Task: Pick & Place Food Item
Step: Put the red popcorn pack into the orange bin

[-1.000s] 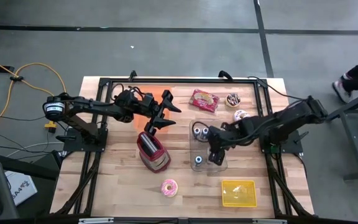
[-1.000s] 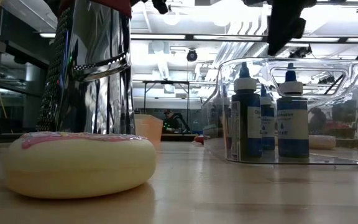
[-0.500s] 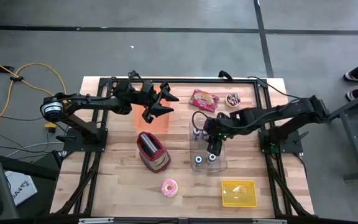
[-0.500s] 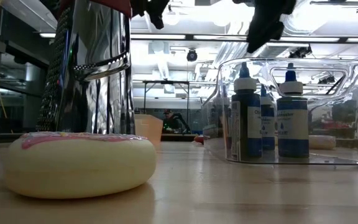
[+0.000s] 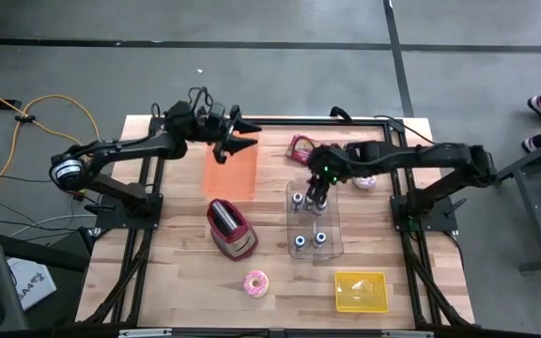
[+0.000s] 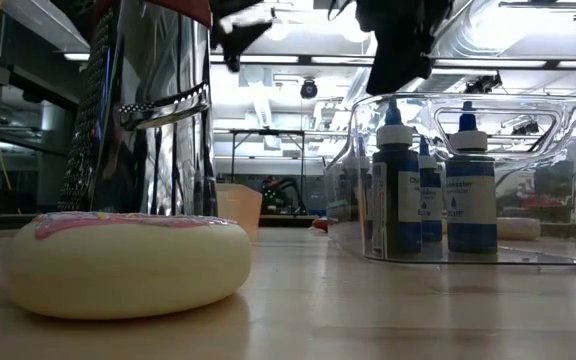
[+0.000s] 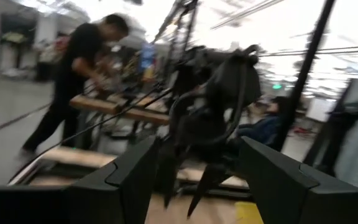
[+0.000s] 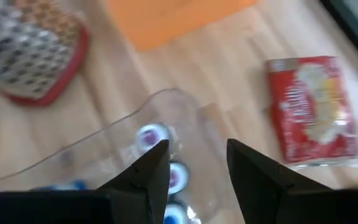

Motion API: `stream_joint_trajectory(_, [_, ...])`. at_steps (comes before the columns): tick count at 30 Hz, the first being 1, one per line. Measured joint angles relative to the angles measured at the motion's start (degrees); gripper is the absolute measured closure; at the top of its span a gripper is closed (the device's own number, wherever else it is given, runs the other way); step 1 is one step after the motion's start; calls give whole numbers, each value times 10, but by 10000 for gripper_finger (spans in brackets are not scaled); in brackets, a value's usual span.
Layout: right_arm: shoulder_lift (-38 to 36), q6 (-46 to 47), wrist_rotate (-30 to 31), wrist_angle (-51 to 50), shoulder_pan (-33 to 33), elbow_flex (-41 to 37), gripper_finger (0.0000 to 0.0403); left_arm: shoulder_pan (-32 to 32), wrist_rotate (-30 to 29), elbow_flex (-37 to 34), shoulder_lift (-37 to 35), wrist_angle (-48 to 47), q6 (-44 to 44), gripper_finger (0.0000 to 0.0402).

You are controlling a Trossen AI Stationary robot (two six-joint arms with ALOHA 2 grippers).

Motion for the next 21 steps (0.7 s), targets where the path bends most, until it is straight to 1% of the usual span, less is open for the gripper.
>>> stream_joint_trajectory(7, [0,-58,34,4,-66,0,257,70,-6,0,0,-112,6,179])
stream_joint_trajectory(14, [0,-85,25,14,-131,0,257,99,-8,0,0,-143,2,179])
stream_joint_trajectory(19, [3,-100,23,20,-186,0,257,108,-43,0,0,-183,20,179])
stream_joint_trajectory(21, [6,-100,7,29,-211,0,257,111,-62,0,0,-200,37,179])
